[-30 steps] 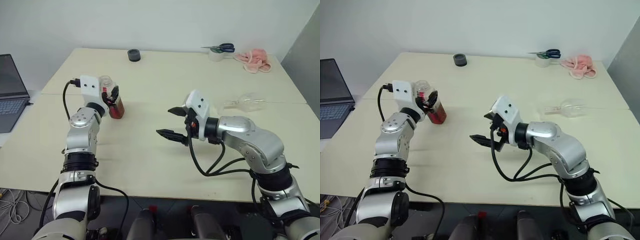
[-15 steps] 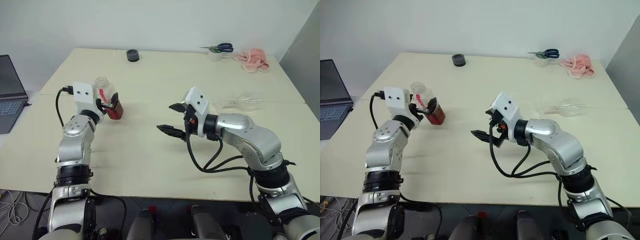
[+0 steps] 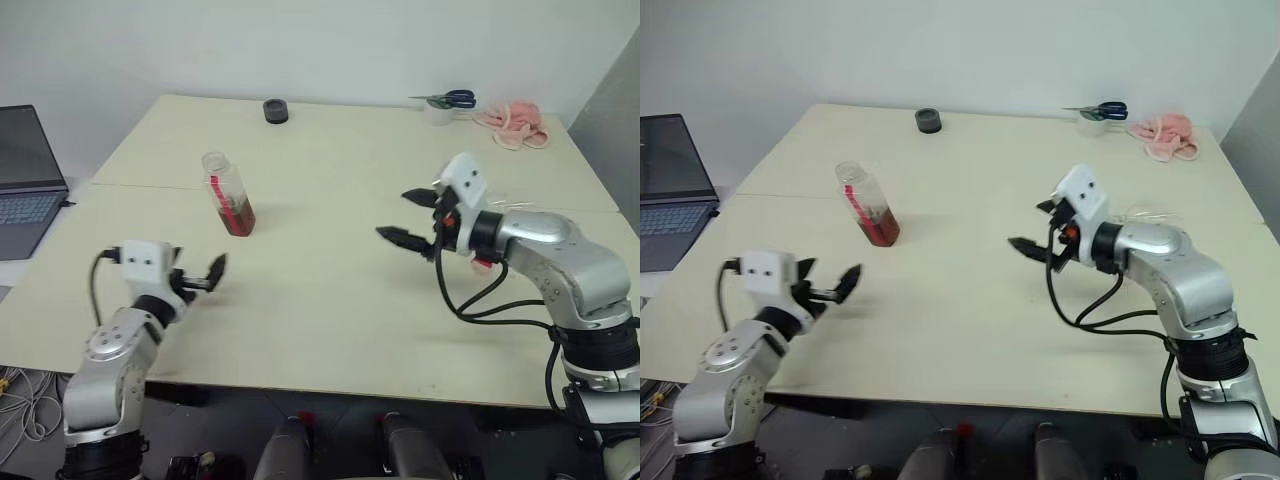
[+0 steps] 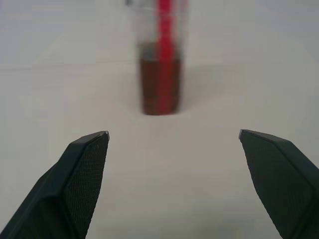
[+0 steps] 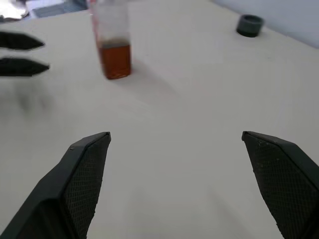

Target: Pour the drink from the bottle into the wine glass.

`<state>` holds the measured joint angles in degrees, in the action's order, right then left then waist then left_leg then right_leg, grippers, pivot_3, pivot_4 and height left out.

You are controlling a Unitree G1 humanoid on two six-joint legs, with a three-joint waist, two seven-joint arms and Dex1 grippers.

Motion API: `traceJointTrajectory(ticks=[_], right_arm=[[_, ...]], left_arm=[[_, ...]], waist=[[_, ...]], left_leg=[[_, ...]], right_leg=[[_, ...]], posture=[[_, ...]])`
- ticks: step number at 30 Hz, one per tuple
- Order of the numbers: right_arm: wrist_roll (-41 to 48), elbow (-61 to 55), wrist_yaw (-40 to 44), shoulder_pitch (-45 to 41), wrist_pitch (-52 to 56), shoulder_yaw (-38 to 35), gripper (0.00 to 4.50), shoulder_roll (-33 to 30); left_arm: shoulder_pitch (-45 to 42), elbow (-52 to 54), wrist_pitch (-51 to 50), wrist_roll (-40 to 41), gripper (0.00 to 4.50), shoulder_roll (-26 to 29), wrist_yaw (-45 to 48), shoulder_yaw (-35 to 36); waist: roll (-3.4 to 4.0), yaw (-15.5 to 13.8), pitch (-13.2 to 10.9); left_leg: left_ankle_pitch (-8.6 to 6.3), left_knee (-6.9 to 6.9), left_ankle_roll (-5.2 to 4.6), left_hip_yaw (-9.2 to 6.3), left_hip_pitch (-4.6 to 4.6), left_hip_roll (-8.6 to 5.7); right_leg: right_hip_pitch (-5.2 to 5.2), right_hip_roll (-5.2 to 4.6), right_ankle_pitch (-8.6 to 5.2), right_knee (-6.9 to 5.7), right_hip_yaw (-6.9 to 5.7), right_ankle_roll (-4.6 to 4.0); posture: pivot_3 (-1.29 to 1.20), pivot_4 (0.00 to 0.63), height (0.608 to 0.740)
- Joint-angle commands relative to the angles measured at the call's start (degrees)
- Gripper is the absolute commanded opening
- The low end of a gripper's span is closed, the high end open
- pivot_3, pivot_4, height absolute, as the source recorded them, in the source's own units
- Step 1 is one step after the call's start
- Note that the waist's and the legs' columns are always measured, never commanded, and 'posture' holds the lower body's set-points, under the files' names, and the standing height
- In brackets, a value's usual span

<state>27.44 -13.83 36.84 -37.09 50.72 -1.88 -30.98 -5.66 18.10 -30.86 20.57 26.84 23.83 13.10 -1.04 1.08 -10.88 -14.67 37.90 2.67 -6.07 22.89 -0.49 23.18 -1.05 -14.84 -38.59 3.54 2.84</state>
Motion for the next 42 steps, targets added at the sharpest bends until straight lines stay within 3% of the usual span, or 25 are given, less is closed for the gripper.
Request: traceJointTrajectory(ticks=[1,8,14,23,41,42], right_arm=[[9.44,4.48,-8.13,-1.46,7.07,-13.97,4.50,7.12],[15.48,13.17,-26.22,-1.32,14.25,-30.90,4.50,15.78],[18.36,26.96,-37.43,-5.97,10.26,-42.19,4.50,19.62],[21.56,46.44,-41.68,-14.13,1.96,-48.47,4.50,16.91],[19.58,75.30,-33.69,-24.85,-22.16,-45.92,4.50,12.93],[19.13,76.37,-33.81,-25.20,-23.99,-45.78,4.33,12.75]], left_arm=[[-7.04,3.00,0.36,-1.17,4.47,0.55,5.60,-10.67],[-17.89,-2.69,3.87,-3.47,4.47,-1.61,10.33,-19.35],[-21.09,-4.44,6.82,-4.79,4.47,-2.36,13.16,-21.44],[-22.18,-6.51,9.83,-5.72,4.47,-2.10,14.72,-20.28],[-20.37,-3.75,7.98,-6.07,4.47,-1.57,12.54,-19.05],[-20.33,-3.49,7.75,-6.05,4.49,-1.48,12.45,-18.90]], waist=[[-0.01,0.02,0.01],[0.03,1.03,0.01],[0.07,1.49,-0.02],[0.08,2.18,-0.03],[0.08,2.39,-0.03],[0.08,2.38,-0.03]], left_leg=[[0.01,0.00,-0.01,0.04,-0.02,-0.02],[0.00,-0.27,-0.02,0.20,-0.07,0.01],[0.06,-0.85,-0.10,0.54,-0.25,0.03],[0.07,-0.86,-0.13,0.58,-0.23,0.03],[0.08,-0.90,-0.14,0.63,-0.21,0.05],[0.08,-0.90,-0.14,0.63,-0.21,0.05]], right_leg=[[0.00,0.03,0.02,-0.01,0.02,0.00],[0.15,0.20,0.04,-0.13,0.18,-0.09],[0.34,0.24,0.03,-0.12,0.48,-0.11],[0.35,0.26,0.03,-0.10,0.51,-0.11],[0.35,0.30,0.04,-0.01,0.55,-0.11],[0.35,0.30,0.04,-0.01,0.54,-0.11]], posture=[[0.00,0.150,0.740],[0.00,0.150,0.740],[0.00,0.150,0.740],[0.00,0.150,0.740],[0.00,0.150,0.740],[0.00,0.150,0.740]])
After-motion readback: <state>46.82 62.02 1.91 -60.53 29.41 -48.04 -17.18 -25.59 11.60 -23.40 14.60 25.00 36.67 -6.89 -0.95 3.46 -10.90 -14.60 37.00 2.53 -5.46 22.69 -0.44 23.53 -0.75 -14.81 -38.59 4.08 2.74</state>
